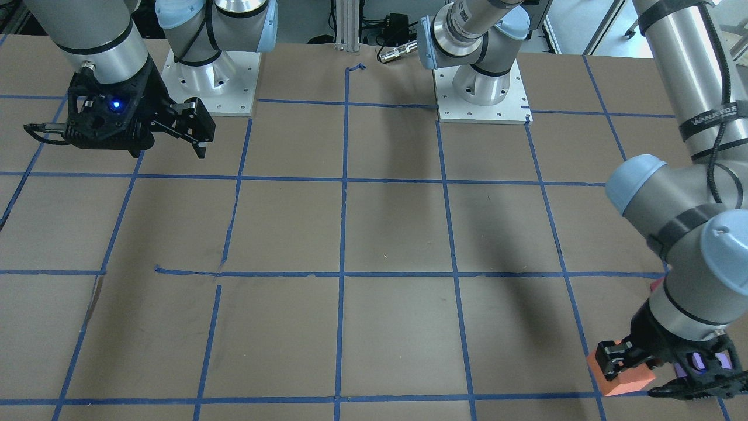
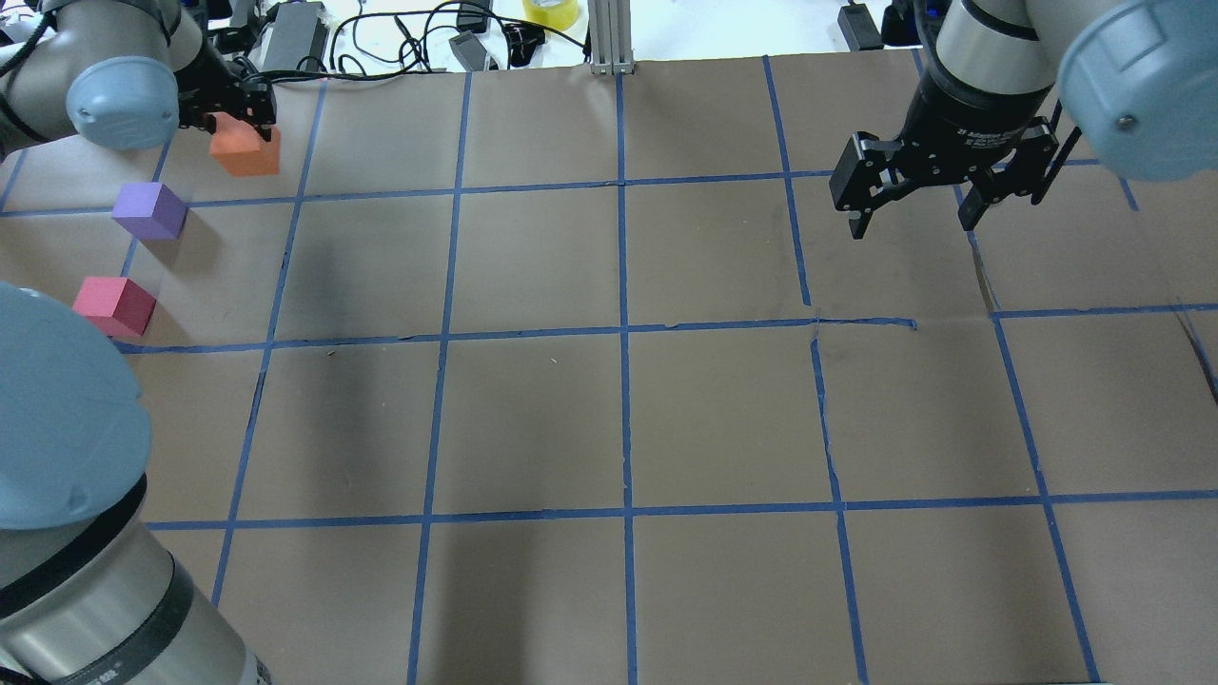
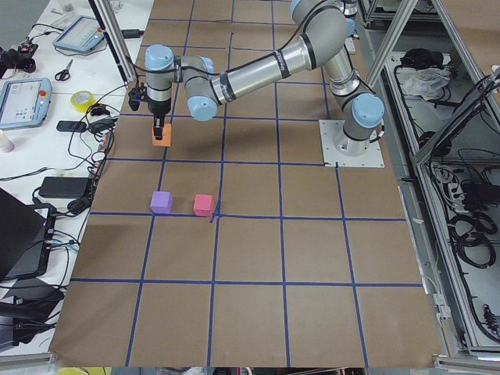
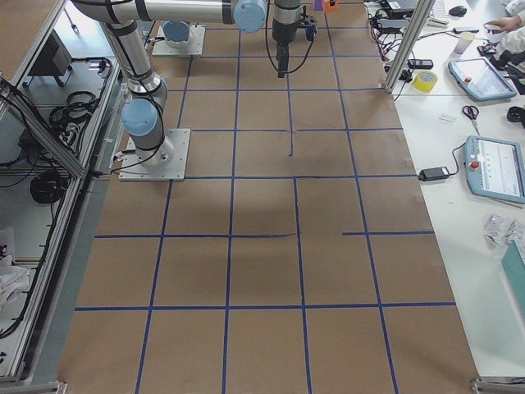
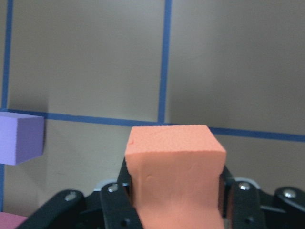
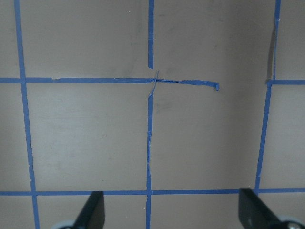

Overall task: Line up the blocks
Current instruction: 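Carry the orange cube with the left gripper toward the purple cube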

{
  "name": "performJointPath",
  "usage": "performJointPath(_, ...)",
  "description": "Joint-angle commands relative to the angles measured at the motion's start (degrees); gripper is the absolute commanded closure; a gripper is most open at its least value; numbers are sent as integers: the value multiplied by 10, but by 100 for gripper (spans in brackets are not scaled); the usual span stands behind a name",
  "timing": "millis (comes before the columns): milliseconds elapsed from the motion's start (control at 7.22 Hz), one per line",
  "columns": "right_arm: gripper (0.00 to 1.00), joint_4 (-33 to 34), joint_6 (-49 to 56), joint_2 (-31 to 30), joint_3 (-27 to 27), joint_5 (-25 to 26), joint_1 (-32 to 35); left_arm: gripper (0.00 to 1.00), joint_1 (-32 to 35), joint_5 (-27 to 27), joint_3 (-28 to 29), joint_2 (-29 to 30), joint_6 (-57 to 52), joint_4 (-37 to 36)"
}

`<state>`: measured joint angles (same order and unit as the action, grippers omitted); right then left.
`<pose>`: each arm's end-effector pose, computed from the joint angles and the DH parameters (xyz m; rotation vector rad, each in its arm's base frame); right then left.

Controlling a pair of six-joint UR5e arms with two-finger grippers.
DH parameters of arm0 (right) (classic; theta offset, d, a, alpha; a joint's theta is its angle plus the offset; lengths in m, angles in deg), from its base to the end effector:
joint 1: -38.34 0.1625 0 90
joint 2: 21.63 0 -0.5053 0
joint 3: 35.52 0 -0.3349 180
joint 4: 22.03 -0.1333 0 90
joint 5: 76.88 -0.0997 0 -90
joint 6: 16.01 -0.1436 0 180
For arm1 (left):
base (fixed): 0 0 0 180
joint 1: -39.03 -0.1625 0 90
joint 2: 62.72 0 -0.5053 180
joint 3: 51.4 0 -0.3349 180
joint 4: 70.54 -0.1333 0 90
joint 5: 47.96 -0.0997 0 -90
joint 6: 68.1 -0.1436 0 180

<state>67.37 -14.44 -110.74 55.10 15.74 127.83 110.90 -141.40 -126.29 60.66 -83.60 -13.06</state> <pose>0.1228 -0.4381 0.5119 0.0299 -3.0959 -0.0583 0.1080 -0.7306 0.3651 -0.0800 2.9933 -0.3323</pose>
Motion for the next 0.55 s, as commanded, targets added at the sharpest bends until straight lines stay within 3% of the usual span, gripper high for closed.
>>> performJointPath(0, 0, -1, 0, 0, -3, 20, 1, 76, -73, 3, -2, 13, -135, -3)
performJointPath(139, 0, -1, 0, 1, -16, 17, 1, 79, -98, -1, -7, 20, -193, -3)
performJointPath(416, 0, 5, -15, 0, -28, 11, 2, 80, -138, 9, -10, 34, -201, 4)
